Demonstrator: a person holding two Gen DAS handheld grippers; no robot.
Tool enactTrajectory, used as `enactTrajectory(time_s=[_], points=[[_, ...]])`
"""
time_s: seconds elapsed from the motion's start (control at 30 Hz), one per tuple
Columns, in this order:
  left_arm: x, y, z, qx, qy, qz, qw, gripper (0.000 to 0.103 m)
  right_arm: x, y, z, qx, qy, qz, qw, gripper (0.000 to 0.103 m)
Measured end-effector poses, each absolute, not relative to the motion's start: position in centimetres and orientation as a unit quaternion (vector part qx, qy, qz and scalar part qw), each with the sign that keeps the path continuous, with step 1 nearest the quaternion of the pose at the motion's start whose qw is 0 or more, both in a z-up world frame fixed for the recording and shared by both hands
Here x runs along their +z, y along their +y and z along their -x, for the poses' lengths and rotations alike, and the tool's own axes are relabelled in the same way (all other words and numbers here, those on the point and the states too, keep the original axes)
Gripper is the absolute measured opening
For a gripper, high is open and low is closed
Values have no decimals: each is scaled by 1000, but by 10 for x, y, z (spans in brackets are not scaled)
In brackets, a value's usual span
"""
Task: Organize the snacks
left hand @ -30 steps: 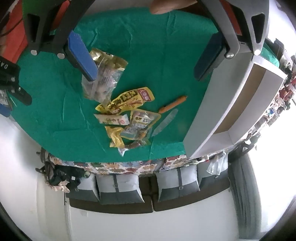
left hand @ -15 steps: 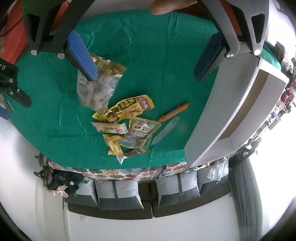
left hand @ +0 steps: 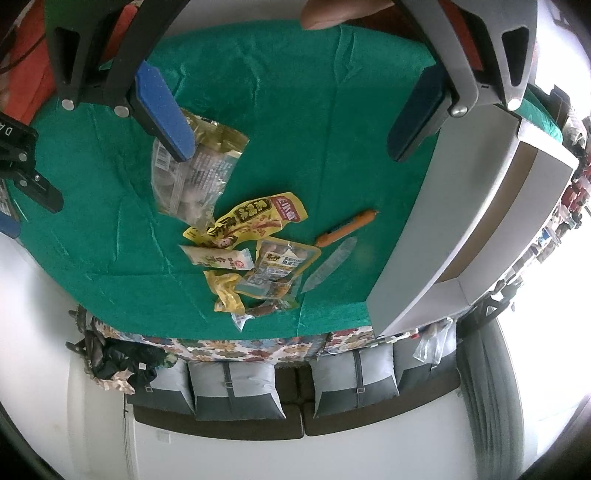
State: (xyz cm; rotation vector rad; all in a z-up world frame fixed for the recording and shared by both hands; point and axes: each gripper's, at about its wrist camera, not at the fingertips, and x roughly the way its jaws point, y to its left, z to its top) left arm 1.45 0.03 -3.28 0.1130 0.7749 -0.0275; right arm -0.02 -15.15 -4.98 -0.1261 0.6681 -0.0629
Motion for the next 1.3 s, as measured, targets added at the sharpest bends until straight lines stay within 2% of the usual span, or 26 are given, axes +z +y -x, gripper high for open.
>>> enactTrajectory(time_s=[1.3], points=[[-49,8,-25,-6,405,-45,913,103,-64,-150,-10,-7,357,62,932,97]])
